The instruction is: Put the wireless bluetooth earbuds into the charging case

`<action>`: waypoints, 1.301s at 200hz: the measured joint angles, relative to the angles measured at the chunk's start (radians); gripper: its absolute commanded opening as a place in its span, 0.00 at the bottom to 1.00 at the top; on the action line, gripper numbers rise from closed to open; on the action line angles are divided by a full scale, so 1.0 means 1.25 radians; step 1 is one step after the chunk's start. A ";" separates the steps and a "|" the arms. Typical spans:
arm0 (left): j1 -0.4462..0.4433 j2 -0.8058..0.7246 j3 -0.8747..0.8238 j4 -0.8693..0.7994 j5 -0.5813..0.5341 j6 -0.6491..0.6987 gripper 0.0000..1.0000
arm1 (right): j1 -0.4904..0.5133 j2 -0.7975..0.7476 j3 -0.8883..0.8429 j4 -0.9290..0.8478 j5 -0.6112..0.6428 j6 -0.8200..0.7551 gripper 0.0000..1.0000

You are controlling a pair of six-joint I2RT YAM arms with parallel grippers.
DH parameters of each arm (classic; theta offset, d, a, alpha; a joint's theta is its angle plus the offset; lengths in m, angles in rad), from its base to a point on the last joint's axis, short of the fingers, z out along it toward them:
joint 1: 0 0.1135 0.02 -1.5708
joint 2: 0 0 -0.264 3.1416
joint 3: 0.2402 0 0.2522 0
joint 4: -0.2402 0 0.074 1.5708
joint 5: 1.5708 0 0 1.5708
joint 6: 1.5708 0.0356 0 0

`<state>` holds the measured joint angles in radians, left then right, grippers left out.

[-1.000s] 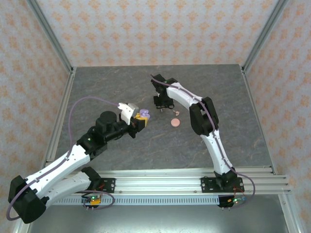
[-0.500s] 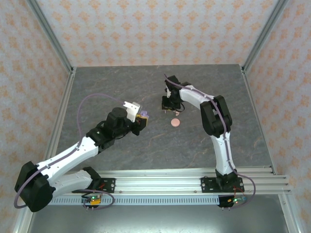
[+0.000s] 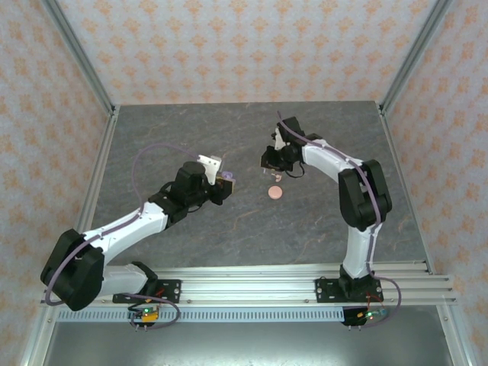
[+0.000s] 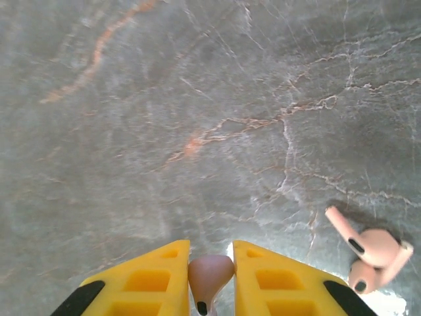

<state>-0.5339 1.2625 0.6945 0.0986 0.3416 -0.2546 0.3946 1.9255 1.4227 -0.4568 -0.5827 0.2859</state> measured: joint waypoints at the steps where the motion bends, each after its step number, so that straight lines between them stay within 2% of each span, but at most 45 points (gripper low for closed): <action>1: 0.000 0.001 0.000 0.001 0.001 0.000 0.15 | -0.001 -0.004 -0.002 0.002 -0.001 0.001 0.20; 80: 0.014 0.079 -0.011 0.157 0.088 -0.056 0.15 | -0.026 -0.164 -0.058 0.067 -0.046 0.038 0.19; 177: 0.014 0.096 -0.025 0.358 0.163 -0.023 0.15 | -0.024 -0.334 -0.102 0.092 -0.098 0.081 0.21; 215: 0.008 0.097 -0.025 0.431 0.171 -0.019 0.15 | 0.001 -0.382 -0.104 0.092 -0.096 0.086 0.21; 260: -0.031 0.097 -0.025 0.470 0.168 -0.006 0.15 | 0.051 -0.420 -0.104 0.092 -0.070 0.085 0.21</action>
<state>-0.5728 1.3834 0.6628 0.6857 0.5514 -0.2623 0.4580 1.4010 1.2930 -0.3416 -0.6704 0.3927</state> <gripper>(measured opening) 0.204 0.207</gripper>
